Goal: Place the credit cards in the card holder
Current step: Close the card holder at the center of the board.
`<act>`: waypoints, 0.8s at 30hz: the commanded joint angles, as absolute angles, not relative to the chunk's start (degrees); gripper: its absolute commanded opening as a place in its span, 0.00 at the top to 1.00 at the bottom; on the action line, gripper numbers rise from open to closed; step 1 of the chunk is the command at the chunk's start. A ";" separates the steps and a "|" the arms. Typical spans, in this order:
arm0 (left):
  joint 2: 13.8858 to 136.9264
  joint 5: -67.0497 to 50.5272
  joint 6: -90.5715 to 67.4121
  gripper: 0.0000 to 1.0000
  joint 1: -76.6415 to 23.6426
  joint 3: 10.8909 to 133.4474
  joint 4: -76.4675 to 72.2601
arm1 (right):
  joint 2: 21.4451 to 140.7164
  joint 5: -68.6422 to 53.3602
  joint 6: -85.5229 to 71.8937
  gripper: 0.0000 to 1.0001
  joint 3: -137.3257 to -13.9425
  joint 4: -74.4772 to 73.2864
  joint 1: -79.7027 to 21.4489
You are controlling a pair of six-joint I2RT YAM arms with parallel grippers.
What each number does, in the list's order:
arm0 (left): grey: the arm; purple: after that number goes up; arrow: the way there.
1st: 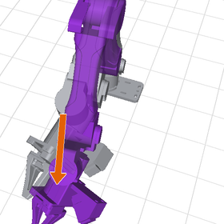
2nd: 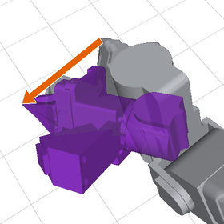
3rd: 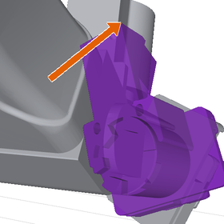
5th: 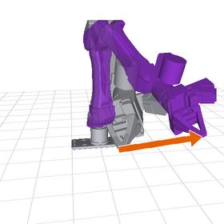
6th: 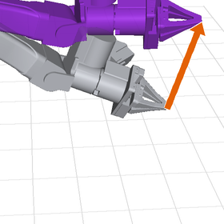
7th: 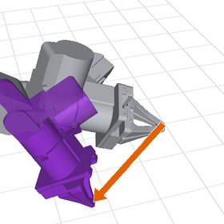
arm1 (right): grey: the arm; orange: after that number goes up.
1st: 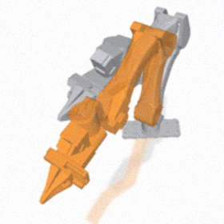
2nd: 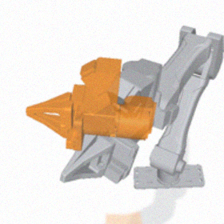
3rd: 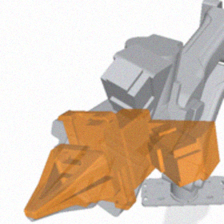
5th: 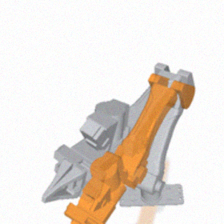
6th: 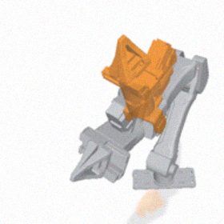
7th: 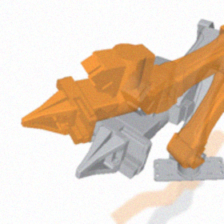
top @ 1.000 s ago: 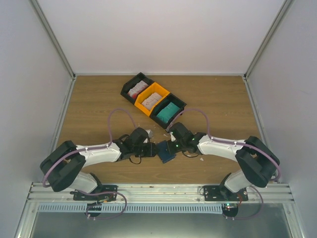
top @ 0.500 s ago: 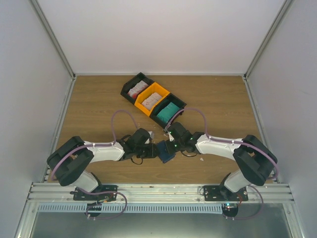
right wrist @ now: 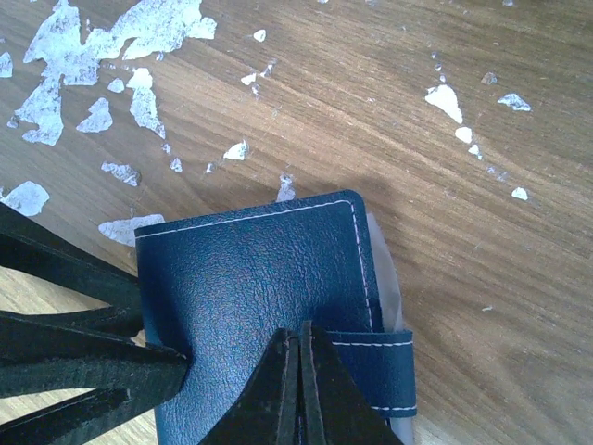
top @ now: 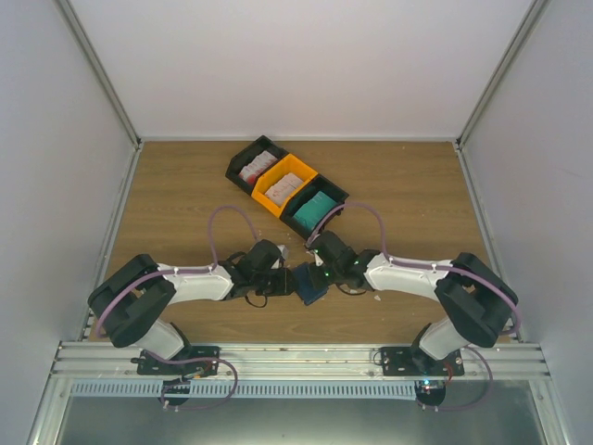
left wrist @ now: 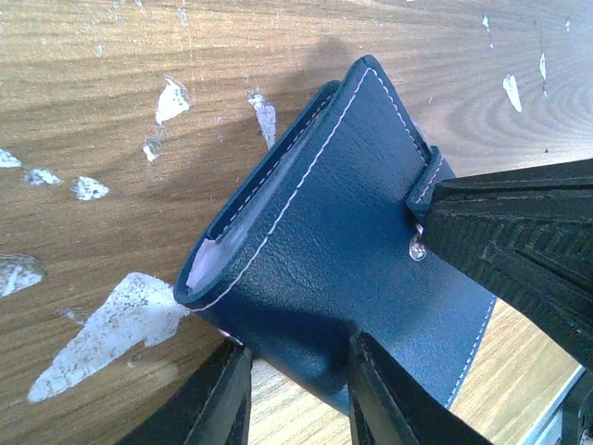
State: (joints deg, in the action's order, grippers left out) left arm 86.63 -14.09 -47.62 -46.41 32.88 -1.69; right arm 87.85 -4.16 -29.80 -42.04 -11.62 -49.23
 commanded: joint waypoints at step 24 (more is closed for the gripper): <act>91.78 -9.56 -47.39 0.72 -46.67 34.82 -0.44 | 85.19 -7.60 -29.81 1.00 -39.26 -19.03 -51.37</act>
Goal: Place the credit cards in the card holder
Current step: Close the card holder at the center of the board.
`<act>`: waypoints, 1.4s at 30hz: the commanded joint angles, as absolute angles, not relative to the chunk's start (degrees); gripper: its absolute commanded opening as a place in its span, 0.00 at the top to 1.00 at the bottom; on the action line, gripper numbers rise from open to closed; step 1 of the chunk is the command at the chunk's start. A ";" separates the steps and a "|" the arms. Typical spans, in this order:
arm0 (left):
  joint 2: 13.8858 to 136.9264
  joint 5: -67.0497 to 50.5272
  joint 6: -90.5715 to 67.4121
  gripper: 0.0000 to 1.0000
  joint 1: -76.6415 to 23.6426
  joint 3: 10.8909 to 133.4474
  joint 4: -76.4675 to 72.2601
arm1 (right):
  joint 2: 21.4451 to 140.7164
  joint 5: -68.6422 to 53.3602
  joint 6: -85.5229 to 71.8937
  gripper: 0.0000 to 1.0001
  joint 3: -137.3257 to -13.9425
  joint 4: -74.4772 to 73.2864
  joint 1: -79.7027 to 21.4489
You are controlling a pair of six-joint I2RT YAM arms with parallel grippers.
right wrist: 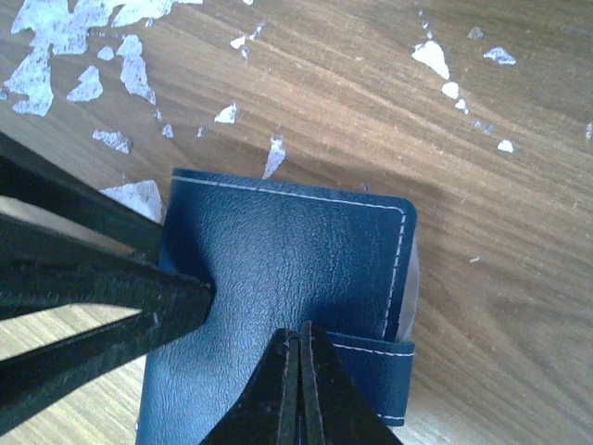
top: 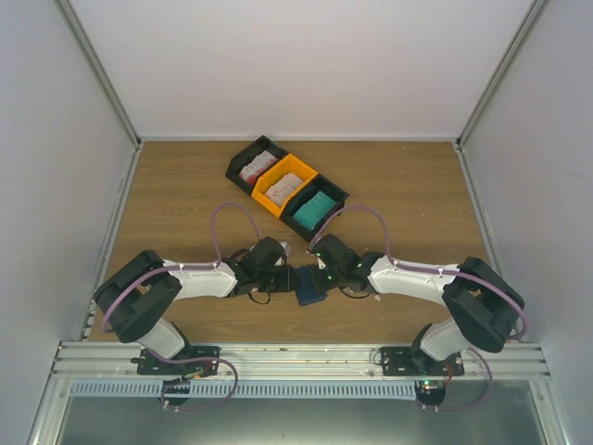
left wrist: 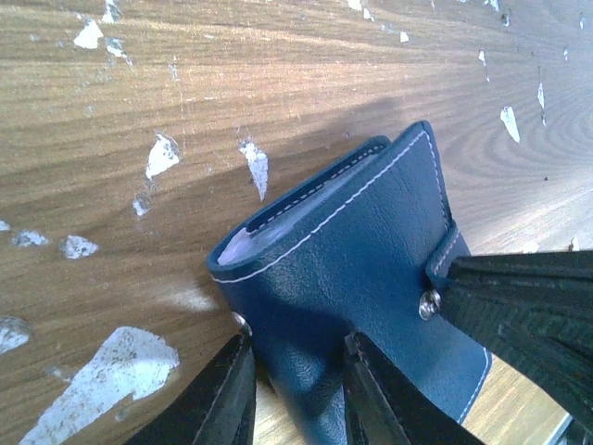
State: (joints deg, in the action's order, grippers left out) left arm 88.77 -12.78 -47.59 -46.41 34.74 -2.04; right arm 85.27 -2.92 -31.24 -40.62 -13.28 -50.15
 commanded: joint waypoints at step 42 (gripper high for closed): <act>94.42 -10.63 -47.13 0.75 -46.67 35.57 -0.46 | 88.07 -10.45 -30.31 0.99 -36.30 -15.59 -53.17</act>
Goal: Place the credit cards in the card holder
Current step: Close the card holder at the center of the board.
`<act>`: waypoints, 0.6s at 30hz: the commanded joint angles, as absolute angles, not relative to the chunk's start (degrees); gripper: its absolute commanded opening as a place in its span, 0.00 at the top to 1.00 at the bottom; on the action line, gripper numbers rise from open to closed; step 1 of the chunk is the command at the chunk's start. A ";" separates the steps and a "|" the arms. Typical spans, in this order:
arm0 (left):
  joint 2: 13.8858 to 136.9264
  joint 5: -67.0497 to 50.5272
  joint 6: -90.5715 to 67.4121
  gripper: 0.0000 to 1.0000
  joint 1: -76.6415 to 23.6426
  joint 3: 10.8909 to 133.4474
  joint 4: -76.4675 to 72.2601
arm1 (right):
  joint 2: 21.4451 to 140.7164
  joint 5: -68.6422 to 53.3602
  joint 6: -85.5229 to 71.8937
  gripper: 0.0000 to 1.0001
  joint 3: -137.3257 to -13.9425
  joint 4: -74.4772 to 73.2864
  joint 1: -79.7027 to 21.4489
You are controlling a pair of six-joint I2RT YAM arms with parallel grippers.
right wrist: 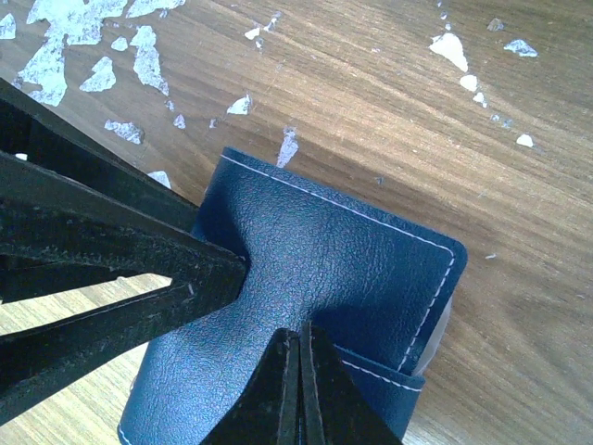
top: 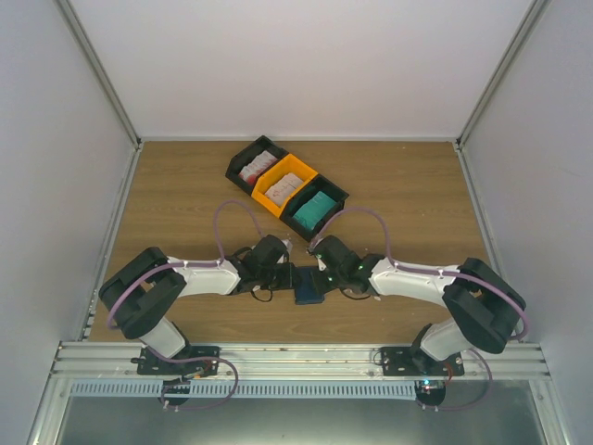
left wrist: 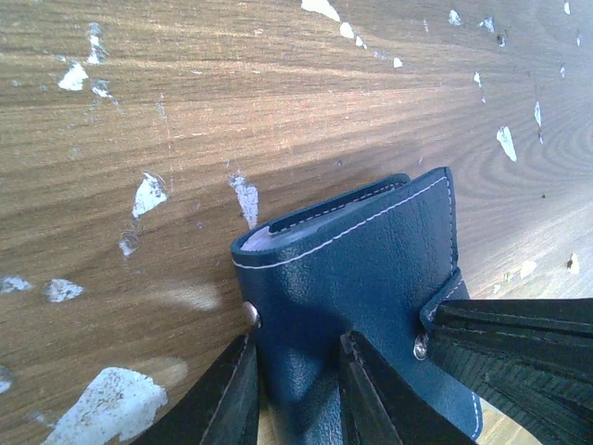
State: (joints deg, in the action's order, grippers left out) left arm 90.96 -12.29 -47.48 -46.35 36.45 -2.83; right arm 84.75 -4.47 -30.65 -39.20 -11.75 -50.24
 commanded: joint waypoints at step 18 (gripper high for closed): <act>94.48 -10.12 -47.46 0.75 -46.67 35.64 -0.44 | 87.47 -8.96 -36.23 0.99 -31.93 -13.76 -54.76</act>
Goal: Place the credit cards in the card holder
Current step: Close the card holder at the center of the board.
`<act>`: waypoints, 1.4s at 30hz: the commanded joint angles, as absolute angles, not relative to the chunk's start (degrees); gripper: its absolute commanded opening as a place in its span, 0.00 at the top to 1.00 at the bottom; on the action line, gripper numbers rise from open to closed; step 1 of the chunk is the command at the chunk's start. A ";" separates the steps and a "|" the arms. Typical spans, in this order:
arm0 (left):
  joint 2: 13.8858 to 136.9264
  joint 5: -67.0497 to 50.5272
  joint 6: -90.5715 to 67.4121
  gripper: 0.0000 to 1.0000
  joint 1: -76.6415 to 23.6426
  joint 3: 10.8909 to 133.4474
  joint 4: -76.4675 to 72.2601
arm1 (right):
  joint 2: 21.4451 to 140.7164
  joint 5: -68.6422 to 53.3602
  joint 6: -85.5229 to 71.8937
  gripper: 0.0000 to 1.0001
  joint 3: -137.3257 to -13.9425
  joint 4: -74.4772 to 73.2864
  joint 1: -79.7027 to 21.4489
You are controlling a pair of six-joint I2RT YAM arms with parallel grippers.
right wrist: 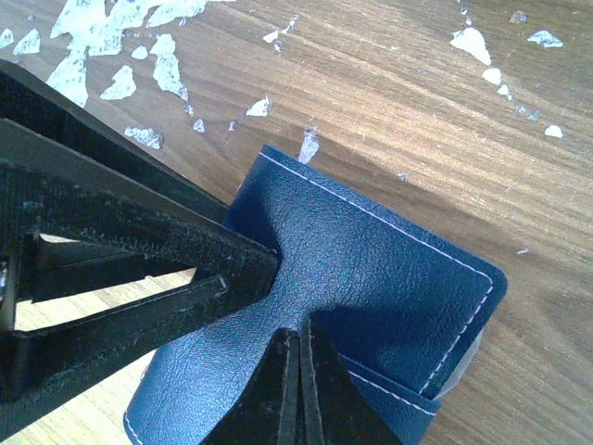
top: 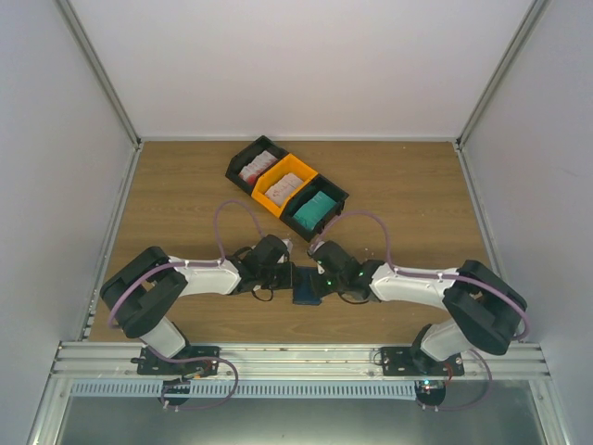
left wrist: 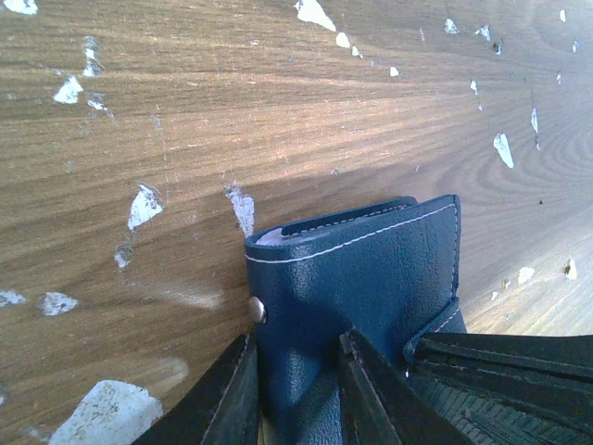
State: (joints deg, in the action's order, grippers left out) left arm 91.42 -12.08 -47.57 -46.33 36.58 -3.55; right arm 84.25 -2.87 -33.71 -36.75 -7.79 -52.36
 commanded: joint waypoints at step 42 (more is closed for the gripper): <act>95.07 -11.01 -48.32 0.75 -46.67 36.03 1.05 | 87.69 -4.05 -51.17 0.99 -13.90 8.30 -58.07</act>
State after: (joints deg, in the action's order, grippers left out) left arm 91.83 -12.40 -47.66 -46.35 36.97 -3.51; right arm 80.97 0.38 -50.00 -18.39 23.14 -54.87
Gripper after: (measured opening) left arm 0.251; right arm 0.015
